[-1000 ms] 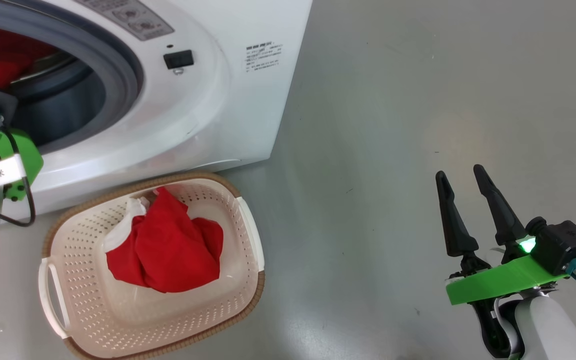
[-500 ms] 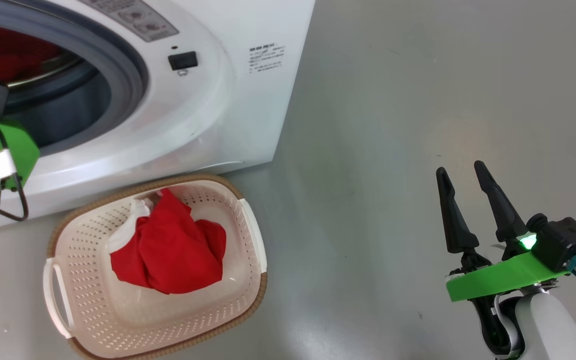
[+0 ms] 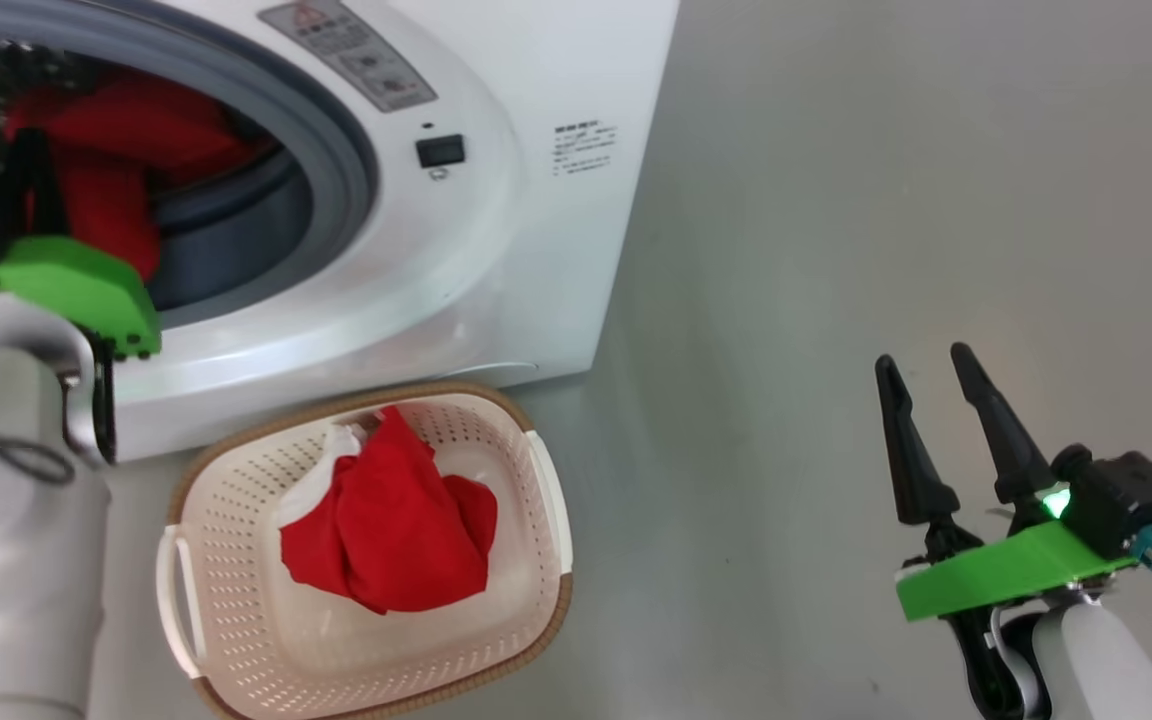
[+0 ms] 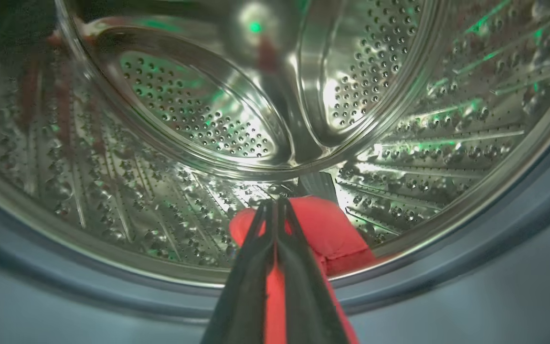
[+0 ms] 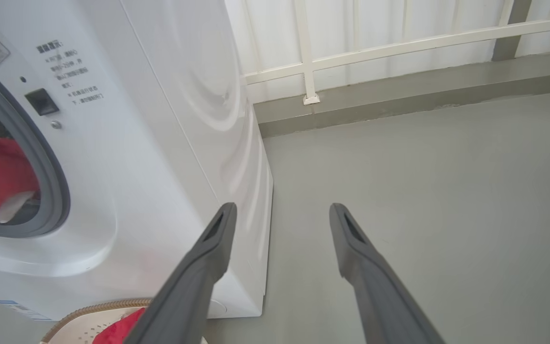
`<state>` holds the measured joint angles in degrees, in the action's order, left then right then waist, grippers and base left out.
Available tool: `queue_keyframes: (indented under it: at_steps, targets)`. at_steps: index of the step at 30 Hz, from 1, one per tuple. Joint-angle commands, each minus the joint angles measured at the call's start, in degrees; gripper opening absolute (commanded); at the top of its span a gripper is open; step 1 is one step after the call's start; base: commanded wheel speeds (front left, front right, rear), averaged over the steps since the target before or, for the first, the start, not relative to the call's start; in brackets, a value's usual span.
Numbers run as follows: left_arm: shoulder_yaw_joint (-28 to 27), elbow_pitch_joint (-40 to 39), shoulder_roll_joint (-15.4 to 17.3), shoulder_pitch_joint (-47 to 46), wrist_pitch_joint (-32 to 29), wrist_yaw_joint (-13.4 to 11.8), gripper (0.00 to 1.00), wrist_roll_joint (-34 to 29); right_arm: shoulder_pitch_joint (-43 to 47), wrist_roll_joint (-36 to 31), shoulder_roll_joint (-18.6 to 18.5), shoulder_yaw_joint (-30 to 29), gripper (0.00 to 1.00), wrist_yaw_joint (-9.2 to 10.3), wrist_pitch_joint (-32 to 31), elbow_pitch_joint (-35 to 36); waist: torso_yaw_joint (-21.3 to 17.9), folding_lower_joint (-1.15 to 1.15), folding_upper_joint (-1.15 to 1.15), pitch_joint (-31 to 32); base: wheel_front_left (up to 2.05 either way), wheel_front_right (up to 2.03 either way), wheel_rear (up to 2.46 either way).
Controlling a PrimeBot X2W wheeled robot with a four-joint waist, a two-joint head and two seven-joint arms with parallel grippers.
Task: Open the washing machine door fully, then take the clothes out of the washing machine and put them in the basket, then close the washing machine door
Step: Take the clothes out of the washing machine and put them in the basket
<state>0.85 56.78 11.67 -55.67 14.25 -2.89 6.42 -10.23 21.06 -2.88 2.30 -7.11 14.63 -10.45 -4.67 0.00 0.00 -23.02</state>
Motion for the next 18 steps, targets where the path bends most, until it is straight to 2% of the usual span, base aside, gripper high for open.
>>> queue_keyframes:
  at_steps: [1,2,13,18]
  targets:
    - [-3.02,-5.23,1.78,3.79,0.73,0.81,0.00,1.72,1.96,-0.65,0.00,0.69,1.00,-0.37,0.37,1.13,1.41,0.00,0.00,1.73,0.00,0.00,0.00]
    - [-3.02,-5.23,1.78,3.79,0.73,0.81,0.00,1.72,1.96,-0.65,0.00,0.69,1.00,-0.37,0.37,1.13,1.41,0.00,0.00,1.73,0.00,0.00,0.00]
    - [-11.34,-29.45,-5.27,17.79,0.74,5.96,0.00,3.56,3.84,-1.06,-0.59,-0.48,1.00,-0.37,0.37,1.53,3.23,0.00,0.00,2.81,0.00,0.00,0.00]
    - [-14.32,-38.51,-7.82,22.58,0.74,6.99,0.00,2.78,3.66,-1.19,-0.59,-0.57,1.00,-0.37,0.37,1.20,3.72,0.00,0.00,2.79,0.00,0.00,0.00]
